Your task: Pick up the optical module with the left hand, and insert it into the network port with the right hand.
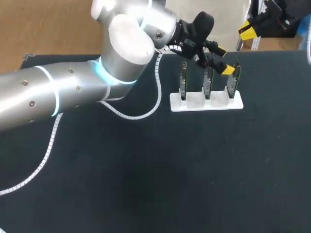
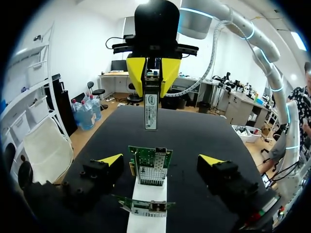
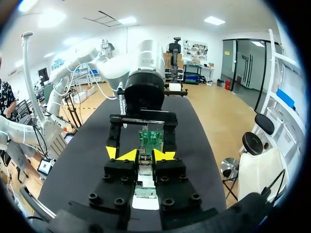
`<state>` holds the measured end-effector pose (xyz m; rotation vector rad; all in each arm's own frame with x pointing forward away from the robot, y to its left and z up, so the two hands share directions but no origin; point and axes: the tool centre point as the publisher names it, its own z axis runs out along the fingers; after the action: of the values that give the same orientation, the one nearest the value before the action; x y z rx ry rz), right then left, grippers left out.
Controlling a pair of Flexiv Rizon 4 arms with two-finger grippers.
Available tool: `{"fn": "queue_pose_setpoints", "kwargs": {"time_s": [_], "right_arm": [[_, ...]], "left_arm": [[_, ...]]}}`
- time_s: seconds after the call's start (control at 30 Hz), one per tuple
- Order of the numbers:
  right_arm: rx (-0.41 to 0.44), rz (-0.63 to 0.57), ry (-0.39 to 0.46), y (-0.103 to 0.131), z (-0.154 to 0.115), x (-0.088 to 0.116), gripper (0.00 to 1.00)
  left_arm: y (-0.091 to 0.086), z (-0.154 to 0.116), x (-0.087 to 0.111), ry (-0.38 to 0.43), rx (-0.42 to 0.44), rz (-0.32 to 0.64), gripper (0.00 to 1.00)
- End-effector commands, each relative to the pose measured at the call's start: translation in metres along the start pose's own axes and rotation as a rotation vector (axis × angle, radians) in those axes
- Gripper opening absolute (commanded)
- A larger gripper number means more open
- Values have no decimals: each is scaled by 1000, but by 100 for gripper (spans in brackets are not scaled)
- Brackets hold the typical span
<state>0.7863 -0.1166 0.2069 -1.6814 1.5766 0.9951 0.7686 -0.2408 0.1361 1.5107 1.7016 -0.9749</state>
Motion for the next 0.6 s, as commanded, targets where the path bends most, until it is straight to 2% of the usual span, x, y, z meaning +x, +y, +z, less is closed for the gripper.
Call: {"fn": "queue_pose_setpoints", "kwargs": {"time_s": [0.03,0.6], "right_arm": [[6,-1,2,2,0,0,0],[2,-3,4,4,0,0,0]], "left_arm": [[1,2,1,6,6,-1,100],[-1,2,3,20,4,4,100]]}}
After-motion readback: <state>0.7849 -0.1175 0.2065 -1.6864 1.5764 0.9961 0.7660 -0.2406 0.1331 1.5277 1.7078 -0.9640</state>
